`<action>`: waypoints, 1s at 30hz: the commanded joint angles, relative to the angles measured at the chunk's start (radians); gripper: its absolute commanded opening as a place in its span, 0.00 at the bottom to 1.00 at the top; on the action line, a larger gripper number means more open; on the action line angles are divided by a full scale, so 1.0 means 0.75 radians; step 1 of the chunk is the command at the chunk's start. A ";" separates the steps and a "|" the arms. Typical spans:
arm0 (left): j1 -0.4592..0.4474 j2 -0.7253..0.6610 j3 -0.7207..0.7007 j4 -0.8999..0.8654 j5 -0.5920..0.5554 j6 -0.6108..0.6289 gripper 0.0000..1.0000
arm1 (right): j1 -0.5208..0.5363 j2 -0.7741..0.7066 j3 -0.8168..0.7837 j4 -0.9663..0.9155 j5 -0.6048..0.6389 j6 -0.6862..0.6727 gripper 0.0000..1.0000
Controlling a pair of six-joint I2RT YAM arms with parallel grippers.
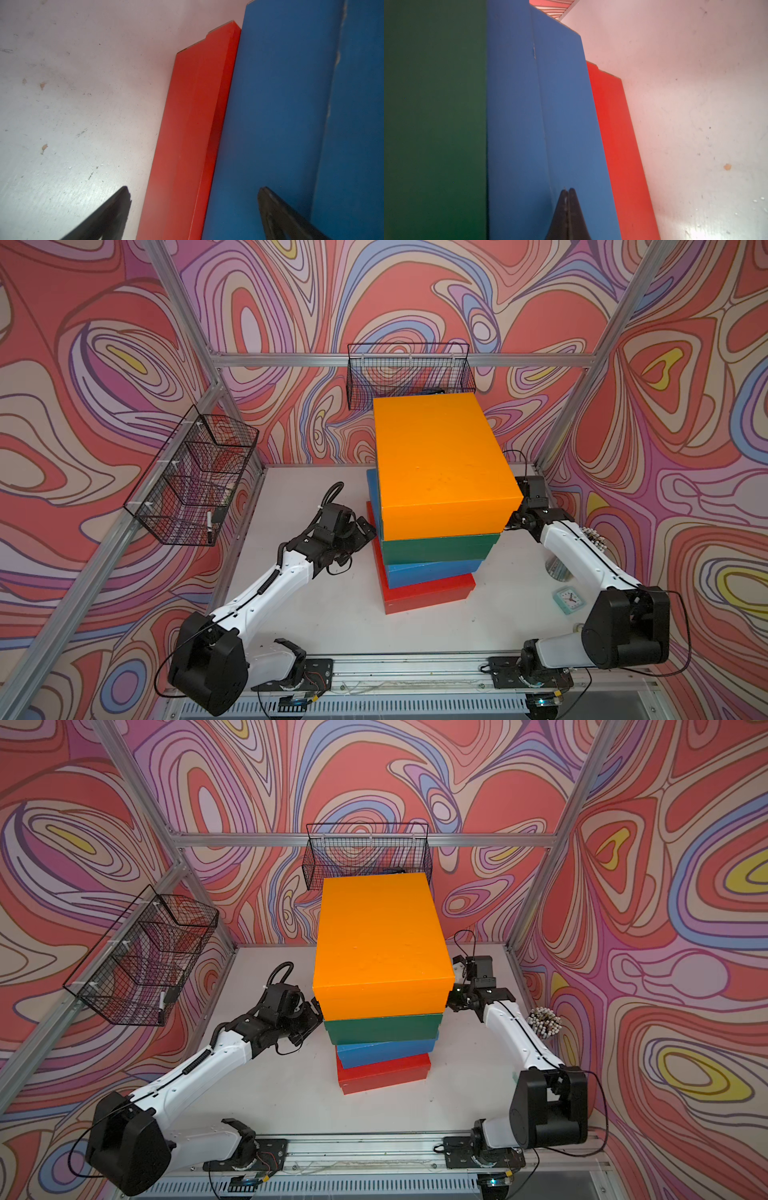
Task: Stack the shoeboxes
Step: Adjust the shoeboxes in the shoebox.
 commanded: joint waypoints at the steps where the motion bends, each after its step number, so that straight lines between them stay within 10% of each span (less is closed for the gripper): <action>1: -0.021 -0.042 -0.033 -0.051 -0.039 -0.028 0.97 | 0.018 -0.037 -0.062 -0.006 -0.028 0.025 0.00; 30: -0.296 -0.218 -0.100 -0.149 -0.201 -0.134 0.97 | 0.098 -0.297 -0.222 0.001 -0.179 0.157 0.00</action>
